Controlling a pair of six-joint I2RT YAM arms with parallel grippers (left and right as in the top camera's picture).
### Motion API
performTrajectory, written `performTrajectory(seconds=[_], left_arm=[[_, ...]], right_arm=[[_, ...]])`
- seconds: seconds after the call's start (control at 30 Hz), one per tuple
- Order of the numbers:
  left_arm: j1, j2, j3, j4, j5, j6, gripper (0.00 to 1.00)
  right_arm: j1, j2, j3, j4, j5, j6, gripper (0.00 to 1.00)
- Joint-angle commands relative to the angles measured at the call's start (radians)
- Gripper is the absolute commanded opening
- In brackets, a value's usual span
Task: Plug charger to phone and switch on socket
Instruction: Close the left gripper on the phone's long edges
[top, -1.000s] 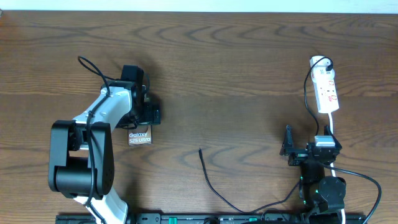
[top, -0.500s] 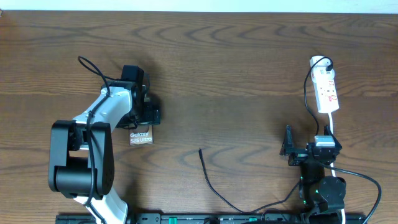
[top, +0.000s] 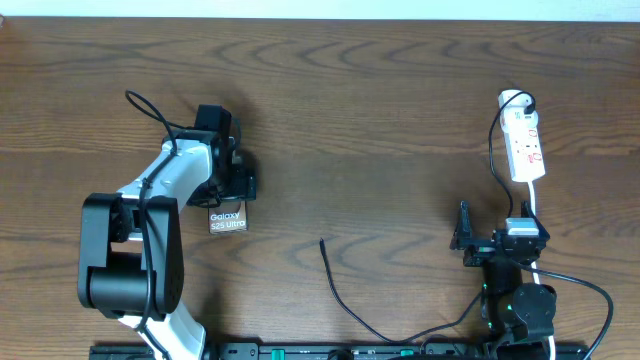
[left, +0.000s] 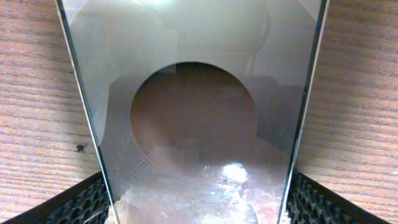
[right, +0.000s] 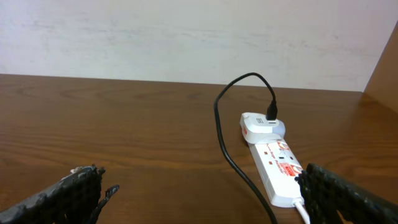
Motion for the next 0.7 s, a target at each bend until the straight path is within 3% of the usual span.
performTrajectory(seconds=[0.0, 0.27, 0.67], left_arm=[[0.002, 0.029, -0.039, 0.000, -0.027, -0.003, 0.85], [0.002, 0.029, -0.039, 0.001, -0.027, -0.003, 0.82], [0.002, 0.029, -0.039, 0.001, -0.027, -0.003, 0.50]], right_arm=[[-0.005, -0.006, -0.002, -0.003, 0.016, 0.014, 0.99], [-0.005, -0.006, -0.002, -0.003, 0.016, 0.014, 0.99], [-0.005, -0.006, -0.002, -0.003, 0.016, 0.014, 0.99]])
